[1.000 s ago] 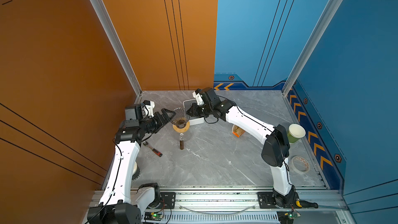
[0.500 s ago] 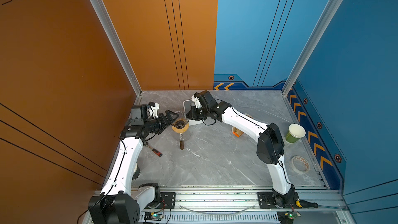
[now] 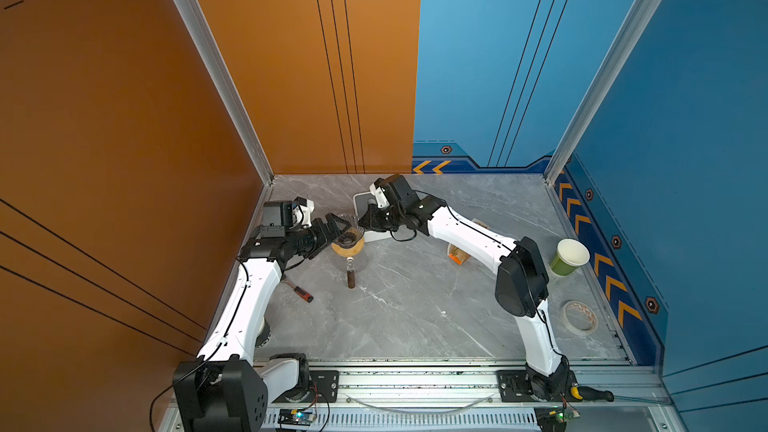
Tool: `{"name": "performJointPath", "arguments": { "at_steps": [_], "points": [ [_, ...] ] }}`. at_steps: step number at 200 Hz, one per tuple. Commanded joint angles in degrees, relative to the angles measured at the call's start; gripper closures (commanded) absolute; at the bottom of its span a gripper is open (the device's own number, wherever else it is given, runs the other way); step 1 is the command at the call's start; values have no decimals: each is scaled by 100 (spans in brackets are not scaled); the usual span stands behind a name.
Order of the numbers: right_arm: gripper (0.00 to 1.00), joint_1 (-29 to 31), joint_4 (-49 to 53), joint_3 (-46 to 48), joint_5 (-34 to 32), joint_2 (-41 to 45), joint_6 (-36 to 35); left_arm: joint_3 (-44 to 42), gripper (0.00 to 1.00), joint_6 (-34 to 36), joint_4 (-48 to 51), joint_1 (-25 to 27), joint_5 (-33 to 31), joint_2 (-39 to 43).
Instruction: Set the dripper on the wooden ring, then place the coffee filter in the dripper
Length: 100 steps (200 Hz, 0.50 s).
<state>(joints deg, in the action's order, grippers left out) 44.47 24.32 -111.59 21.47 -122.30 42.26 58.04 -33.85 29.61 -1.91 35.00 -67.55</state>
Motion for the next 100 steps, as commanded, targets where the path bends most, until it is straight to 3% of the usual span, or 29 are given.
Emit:
{"name": "performJointPath", "arguments": {
  "at_steps": [1,74,100],
  "points": [
    [88,-7,-208,-135,111,108,87,-12,2,149,-103,24,-125,-30],
    [88,-17,-226,-136,120,137,98,5,2,154,-104,24,-143,-70],
    [84,-42,-217,-115,70,141,89,5,2,169,-66,25,-182,-13]
  ]
}}
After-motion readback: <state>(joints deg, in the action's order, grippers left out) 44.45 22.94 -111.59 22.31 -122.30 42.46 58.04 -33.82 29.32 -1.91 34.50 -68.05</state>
